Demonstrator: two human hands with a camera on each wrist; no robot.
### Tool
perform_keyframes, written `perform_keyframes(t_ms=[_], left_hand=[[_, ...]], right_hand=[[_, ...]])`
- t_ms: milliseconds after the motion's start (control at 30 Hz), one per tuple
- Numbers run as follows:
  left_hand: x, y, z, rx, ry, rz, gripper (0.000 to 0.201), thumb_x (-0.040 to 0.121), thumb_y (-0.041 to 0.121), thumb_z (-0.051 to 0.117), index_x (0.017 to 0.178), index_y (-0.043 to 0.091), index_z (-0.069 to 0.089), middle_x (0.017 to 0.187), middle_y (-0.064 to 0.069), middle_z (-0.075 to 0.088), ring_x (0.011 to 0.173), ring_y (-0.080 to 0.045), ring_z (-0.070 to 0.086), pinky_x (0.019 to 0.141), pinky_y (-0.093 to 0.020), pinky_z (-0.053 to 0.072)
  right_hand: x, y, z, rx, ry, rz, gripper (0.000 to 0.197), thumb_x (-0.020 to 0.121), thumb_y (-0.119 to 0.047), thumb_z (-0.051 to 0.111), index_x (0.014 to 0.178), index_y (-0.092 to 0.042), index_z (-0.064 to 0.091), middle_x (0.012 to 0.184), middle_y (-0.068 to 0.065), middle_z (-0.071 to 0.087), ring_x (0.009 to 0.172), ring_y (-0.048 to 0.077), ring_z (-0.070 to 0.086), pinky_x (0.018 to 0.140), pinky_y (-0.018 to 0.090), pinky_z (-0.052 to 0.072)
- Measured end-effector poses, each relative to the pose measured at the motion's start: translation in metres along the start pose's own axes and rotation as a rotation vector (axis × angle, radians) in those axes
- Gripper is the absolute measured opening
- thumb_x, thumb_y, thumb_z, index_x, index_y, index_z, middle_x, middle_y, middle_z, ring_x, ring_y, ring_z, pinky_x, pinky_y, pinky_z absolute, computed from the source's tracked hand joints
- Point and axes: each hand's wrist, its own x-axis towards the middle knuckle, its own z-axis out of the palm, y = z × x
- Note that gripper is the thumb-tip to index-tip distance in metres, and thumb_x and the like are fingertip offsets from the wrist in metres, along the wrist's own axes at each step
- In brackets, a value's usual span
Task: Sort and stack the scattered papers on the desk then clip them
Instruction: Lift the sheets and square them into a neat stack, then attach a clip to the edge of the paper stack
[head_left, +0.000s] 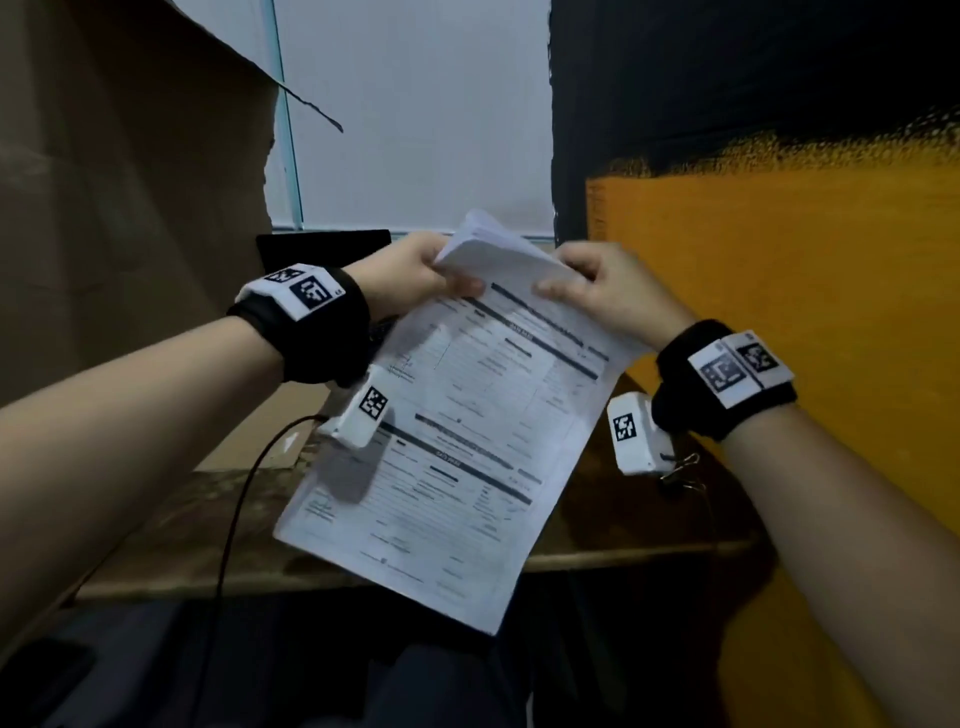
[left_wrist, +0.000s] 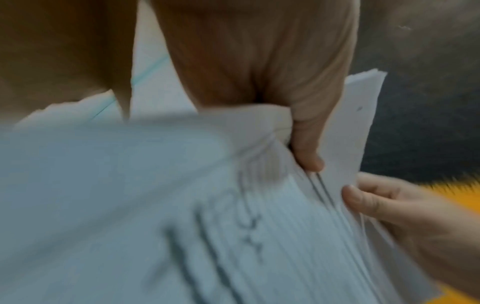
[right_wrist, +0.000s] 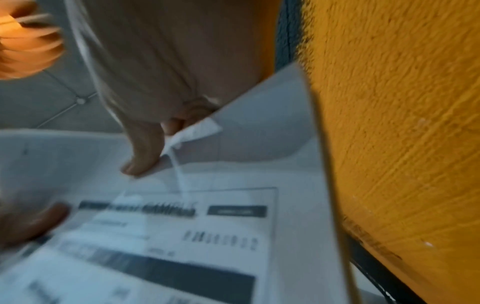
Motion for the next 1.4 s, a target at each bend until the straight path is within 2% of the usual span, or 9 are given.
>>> perform_keyframes(t_ms=[133, 267, 433, 533, 667, 833, 1000, 1200, 1400], left_hand=[[-0.011, -0.026, -0.006, -0.276, 0.167, -0.111, 0.012, 0.081, 0.005, 0.071, 0.092, 0.008, 0.067, 0.078, 0.006, 0.072, 0.069, -0.005, 0.065, 0.072, -0.019, 0.054], [-0.038, -0.080, 0.013, -0.499, 0.341, -0.326, 0.026, 0.089, 0.002, 0.060, 0.114, -0.001, 0.060, 0.082, 0.002, 0.073, 0.066, -0.006, 0.069, 0.065, -0.021, 0.057], [-0.068, -0.136, 0.055, -0.661, 0.415, -0.635, 0.030, 0.091, 0.002, 0.058, 0.119, -0.006, 0.055, 0.094, -0.015, 0.065, 0.064, -0.021, 0.069, 0.063, -0.033, 0.058], [-0.073, -0.154, 0.071, -0.710, 0.409, -0.764, 0.033, 0.091, 0.001, 0.058, 0.122, -0.010, 0.054, 0.096, -0.018, 0.065, 0.072, -0.028, 0.065, 0.077, -0.041, 0.056], [-0.076, -0.168, 0.078, -0.711, 0.408, -0.834, 0.031, 0.091, 0.000, 0.058, 0.120, -0.010, 0.056, 0.086, -0.014, 0.066, 0.056, -0.021, 0.067, 0.062, -0.033, 0.056], [-0.078, -0.177, 0.079, -0.748, 0.393, -0.833, 0.034, 0.091, -0.001, 0.056, 0.123, -0.011, 0.053, 0.103, -0.021, 0.066, 0.063, -0.022, 0.067, 0.066, -0.034, 0.056], [-0.080, -0.186, 0.078, -0.768, 0.372, -0.833, 0.035, 0.092, -0.001, 0.056, 0.125, -0.010, 0.053, 0.094, -0.014, 0.064, 0.053, -0.013, 0.069, 0.056, -0.027, 0.058], [-0.081, -0.193, 0.079, -0.682, 0.333, -0.814, 0.039, 0.090, 0.005, 0.062, 0.125, -0.009, 0.055, 0.122, -0.023, 0.062, 0.082, -0.026, 0.064, 0.081, -0.036, 0.054], [-0.077, -0.204, 0.078, -0.518, 0.284, -0.832, 0.039, 0.088, 0.015, 0.067, 0.122, -0.004, 0.060, 0.120, -0.016, 0.065, 0.105, -0.030, 0.065, 0.098, -0.042, 0.049]], right_hand=[[-0.002, 0.051, -0.028, 0.047, 0.409, 0.378, 0.033, 0.098, -0.041, 0.047, 0.115, -0.016, 0.058, 0.105, 0.006, 0.065, 0.093, 0.018, 0.060, 0.085, 0.035, 0.053], [-0.046, 0.105, -0.018, -0.416, -0.238, 0.994, 0.038, 0.101, -0.037, 0.047, 0.088, -0.003, 0.053, 0.078, 0.011, 0.050, 0.074, 0.028, 0.052, 0.072, 0.039, 0.043], [-0.077, 0.140, 0.008, -0.697, -0.458, 1.014, 0.034, 0.099, -0.022, 0.053, 0.122, 0.002, 0.059, 0.128, 0.016, 0.060, 0.104, 0.029, 0.058, 0.081, 0.034, 0.044], [-0.076, 0.160, 0.016, -0.610, -0.417, 1.035, 0.022, 0.097, -0.006, 0.052, 0.106, 0.004, 0.068, 0.107, 0.018, 0.070, 0.085, 0.027, 0.064, 0.074, 0.032, 0.048], [-0.060, 0.144, 0.015, -0.487, -0.322, 1.004, 0.027, 0.088, -0.002, 0.061, 0.061, -0.002, 0.062, 0.060, 0.010, 0.059, 0.060, 0.025, 0.054, 0.064, 0.035, 0.045], [-0.001, 0.076, 0.010, 0.471, 0.146, 0.724, 0.009, 0.088, -0.005, 0.064, 0.080, -0.009, 0.063, 0.080, 0.005, 0.062, 0.070, 0.011, 0.060, 0.057, 0.018, 0.052], [0.052, 0.048, 0.069, 1.432, 0.069, 0.684, 0.023, 0.071, 0.007, 0.059, 0.093, 0.009, 0.061, 0.070, 0.015, 0.064, 0.048, 0.009, 0.061, 0.045, 0.012, 0.048], [0.036, 0.091, 0.193, 1.778, 0.197, 0.976, 0.013, 0.096, -0.003, 0.053, 0.092, 0.005, 0.062, 0.075, 0.015, 0.061, 0.045, 0.012, 0.059, 0.041, 0.014, 0.048], [0.012, 0.104, 0.230, 1.748, 0.240, 0.906, 0.012, 0.095, -0.001, 0.053, 0.097, 0.004, 0.064, 0.076, 0.011, 0.062, 0.049, 0.008, 0.061, 0.049, 0.012, 0.052]])
